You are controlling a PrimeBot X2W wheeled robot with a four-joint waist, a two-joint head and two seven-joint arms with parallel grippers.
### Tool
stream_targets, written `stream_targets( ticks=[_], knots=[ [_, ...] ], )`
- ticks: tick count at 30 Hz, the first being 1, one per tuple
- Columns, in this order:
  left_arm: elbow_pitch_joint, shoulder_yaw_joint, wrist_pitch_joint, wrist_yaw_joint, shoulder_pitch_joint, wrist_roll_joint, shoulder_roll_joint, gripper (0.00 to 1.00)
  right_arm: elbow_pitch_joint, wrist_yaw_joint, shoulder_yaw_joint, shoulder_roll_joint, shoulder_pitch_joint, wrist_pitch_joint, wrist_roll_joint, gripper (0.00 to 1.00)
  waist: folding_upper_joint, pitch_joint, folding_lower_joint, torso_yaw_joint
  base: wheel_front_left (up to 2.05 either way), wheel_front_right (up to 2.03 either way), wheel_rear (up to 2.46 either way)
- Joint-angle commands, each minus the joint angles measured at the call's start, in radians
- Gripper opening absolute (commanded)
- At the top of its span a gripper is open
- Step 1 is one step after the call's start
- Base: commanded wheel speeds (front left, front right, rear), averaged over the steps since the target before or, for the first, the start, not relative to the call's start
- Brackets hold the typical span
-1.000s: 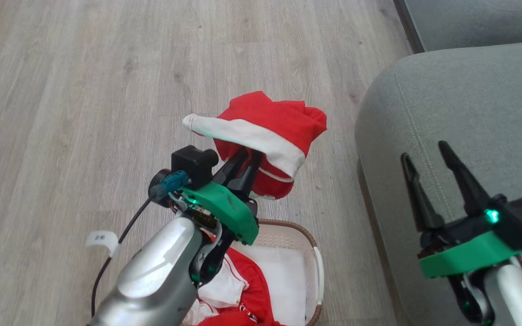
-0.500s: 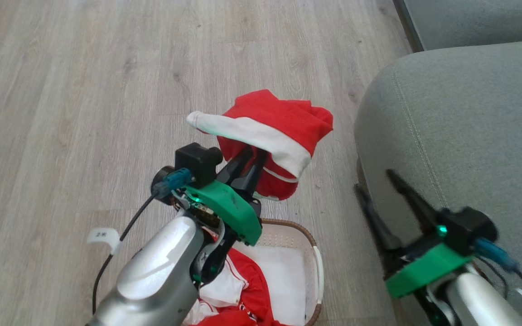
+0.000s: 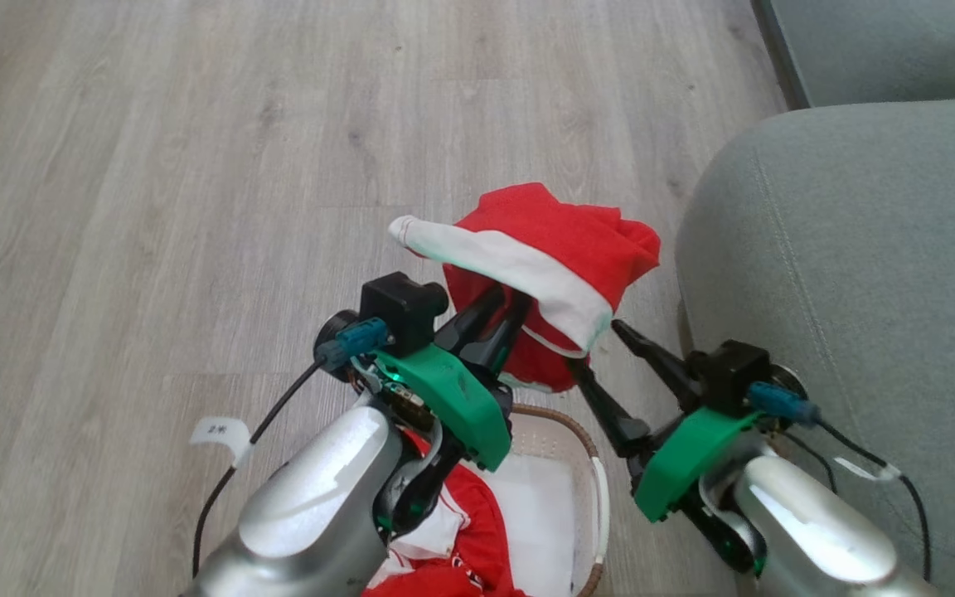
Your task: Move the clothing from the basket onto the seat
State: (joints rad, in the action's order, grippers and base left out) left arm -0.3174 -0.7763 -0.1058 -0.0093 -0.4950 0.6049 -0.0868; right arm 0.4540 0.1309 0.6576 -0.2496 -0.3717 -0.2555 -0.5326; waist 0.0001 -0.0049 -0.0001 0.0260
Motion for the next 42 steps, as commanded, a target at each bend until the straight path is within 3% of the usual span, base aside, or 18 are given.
stream_targets(
  ticks=[1,9,21,22,24,32,39,40,41,42],
  knots=[
    [0.043,0.027,0.000,-0.004,-0.072,0.007,0.000,0.00,-0.001,0.000,0.017,0.009,-0.047,-0.006,-0.019,1.00,-0.0001,0.000,0.0001,0.010,0.00,0.00,0.00],
    [0.060,0.007,0.006,-0.016,-0.071,0.033,0.014,0.00,0.138,0.000,0.050,0.042,-0.097,-0.006,-0.082,1.00,-0.0001,0.002,0.0001,0.046,0.00,0.00,0.00],
    [0.080,-0.017,0.007,-0.012,-0.064,0.058,0.023,0.00,0.172,0.000,0.020,0.078,-0.114,-0.006,-0.135,1.00,-0.0001,0.006,0.0001,0.077,0.00,0.00,0.00],
    [0.080,-0.017,0.006,-0.011,-0.062,0.060,0.024,0.00,0.171,0.000,0.020,0.078,-0.114,-0.006,-0.136,0.78,-0.0001,0.007,0.0001,0.077,0.00,0.00,0.00],
    [0.078,-0.016,0.005,-0.008,-0.059,0.063,0.023,0.00,0.169,0.000,0.019,0.077,-0.113,-0.006,-0.138,0.00,-0.0001,0.008,0.0001,0.076,0.00,0.00,0.00],
    [0.056,-0.002,-0.011,0.008,-0.044,0.071,0.010,0.00,0.108,0.000,-0.014,0.050,-0.100,-0.006,-0.130,0.00,-0.0001,0.013,0.0001,0.058,0.00,0.00,0.00],
    [0.034,0.007,-0.044,0.025,-0.011,0.073,-0.003,0.00,0.006,0.000,-0.139,0.025,-0.034,-0.006,-0.103,0.00,-0.0001,0.007,0.0001,0.038,0.00,0.00,0.00],
    [0.032,0.004,-0.045,0.026,-0.008,0.072,-0.004,0.11,-0.010,0.000,-0.159,0.026,-0.022,-0.006,-0.097,0.00,-0.0001,0.006,0.0001,0.034,0.00,0.00,0.00],
    [0.031,0.001,-0.045,0.026,-0.005,0.072,-0.004,0.33,-0.027,0.000,-0.178,0.027,-0.011,-0.006,-0.089,0.00,-0.0001,0.005,0.0001,0.031,0.00,0.00,0.00],
    [0.031,-0.002,-0.045,0.026,-0.002,0.072,-0.003,0.91,-0.044,0.000,-0.196,0.028,-0.001,-0.006,-0.080,0.00,-0.0001,0.004,0.0001,0.027,0.00,0.00,0.00]
  ],
)
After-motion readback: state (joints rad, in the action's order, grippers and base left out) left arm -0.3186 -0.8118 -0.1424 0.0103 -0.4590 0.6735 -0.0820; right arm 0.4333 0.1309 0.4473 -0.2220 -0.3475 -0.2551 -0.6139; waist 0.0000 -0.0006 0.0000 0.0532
